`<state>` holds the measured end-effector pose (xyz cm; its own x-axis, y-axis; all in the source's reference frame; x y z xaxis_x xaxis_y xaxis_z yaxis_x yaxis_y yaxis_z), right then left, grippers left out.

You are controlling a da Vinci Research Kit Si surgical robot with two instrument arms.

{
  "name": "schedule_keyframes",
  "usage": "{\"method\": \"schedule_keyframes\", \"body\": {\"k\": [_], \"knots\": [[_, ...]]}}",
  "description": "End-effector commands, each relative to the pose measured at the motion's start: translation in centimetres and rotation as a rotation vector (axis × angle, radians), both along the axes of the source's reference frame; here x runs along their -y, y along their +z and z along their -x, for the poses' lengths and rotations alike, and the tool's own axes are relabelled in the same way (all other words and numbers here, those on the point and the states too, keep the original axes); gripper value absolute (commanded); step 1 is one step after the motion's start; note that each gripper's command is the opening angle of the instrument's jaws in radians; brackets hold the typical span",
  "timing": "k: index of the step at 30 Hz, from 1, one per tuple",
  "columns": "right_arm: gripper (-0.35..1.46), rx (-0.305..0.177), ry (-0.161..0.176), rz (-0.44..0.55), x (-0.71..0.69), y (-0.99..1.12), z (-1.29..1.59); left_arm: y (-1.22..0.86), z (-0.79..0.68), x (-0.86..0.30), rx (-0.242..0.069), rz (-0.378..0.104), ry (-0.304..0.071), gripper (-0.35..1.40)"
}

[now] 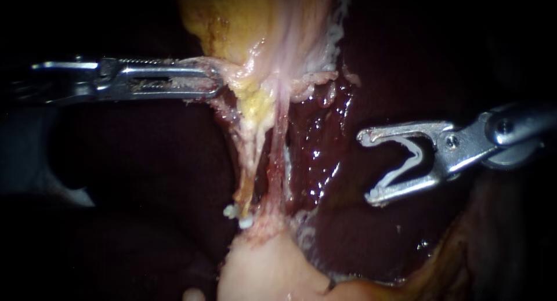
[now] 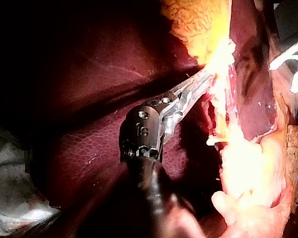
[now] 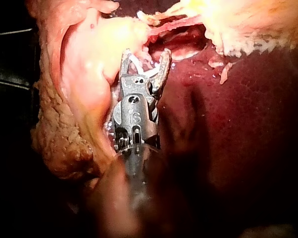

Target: Clipping second clip left tube

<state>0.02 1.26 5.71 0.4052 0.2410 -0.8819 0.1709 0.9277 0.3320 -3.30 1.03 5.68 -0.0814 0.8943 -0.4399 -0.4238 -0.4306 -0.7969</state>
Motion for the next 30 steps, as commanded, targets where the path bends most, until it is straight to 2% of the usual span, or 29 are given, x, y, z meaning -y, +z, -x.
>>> {"method": "schedule_keyframes", "body": {"k": [1, 4, 10, 14, 19, 25, 30], "knots": [[0.50, 0.000, -0.001, 0.000, 0.00, 0.00, 0.00, -0.04, -0.03, -0.01, 0.003, -0.002, 0.002, -0.35], [0.50, 0.000, -0.001, 0.000, 0.01, 0.00, 0.00, -0.17, -0.16, -0.06, 0.010, -0.010, 0.010, -0.35], [0.50, 0.000, -0.001, 0.000, 0.01, -0.01, 0.00, -0.60, -0.51, -0.20, 0.014, -0.016, -0.026, -0.35], [0.50, -0.006, -0.004, -0.002, 0.03, -0.02, -0.03, -0.75, -0.65, -0.23, 0.017, -0.017, -0.041, -0.35], [0.50, -0.011, 0.004, -0.045, 0.12, -0.09, -0.20, -0.74, -0.66, -0.24, 0.017, -0.017, -0.042, -0.35], [0.50, -0.011, 0.057, -0.168, 0.33, -0.14, -0.67, -0.70, -0.62, -0.28, 0.018, -0.016, -0.046, -0.35], [0.50, -0.004, 0.080, -0.223, 0.51, -0.03, -1.10, -0.69, -0.61, -0.27, 0.017, -0.015, -0.046, -0.35]]}}
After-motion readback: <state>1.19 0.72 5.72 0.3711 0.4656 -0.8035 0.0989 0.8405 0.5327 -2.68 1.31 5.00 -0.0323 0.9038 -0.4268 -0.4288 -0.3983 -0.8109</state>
